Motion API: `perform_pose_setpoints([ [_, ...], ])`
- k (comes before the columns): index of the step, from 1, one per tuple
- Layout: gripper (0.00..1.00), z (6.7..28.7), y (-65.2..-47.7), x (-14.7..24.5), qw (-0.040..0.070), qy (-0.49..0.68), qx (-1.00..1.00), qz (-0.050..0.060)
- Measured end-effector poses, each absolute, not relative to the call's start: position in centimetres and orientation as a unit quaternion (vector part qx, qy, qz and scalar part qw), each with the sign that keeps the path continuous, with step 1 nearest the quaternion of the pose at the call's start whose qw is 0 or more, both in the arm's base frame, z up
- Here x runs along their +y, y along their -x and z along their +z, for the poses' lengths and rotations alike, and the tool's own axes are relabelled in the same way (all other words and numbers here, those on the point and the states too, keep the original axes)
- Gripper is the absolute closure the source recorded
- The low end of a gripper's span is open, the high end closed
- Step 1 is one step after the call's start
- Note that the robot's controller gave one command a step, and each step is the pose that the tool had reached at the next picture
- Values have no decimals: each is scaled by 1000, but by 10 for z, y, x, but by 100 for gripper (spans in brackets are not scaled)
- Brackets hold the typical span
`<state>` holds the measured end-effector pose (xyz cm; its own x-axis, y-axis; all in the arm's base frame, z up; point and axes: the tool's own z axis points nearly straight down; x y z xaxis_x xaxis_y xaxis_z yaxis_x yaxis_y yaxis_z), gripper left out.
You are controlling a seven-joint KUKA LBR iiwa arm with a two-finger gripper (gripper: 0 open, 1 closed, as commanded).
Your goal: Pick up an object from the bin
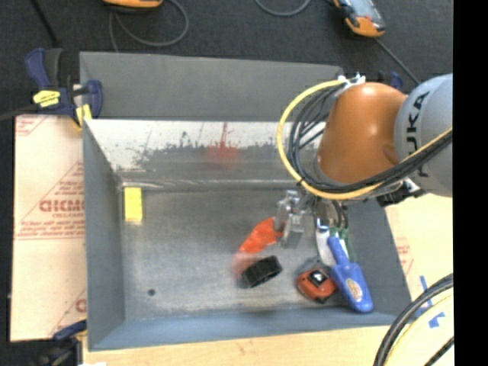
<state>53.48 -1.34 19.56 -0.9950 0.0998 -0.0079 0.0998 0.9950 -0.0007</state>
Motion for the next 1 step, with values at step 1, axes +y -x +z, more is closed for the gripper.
perform_pose_setpoints([
  [1, 100, 310, -555, -36, 2, -42, 999, 0],
])
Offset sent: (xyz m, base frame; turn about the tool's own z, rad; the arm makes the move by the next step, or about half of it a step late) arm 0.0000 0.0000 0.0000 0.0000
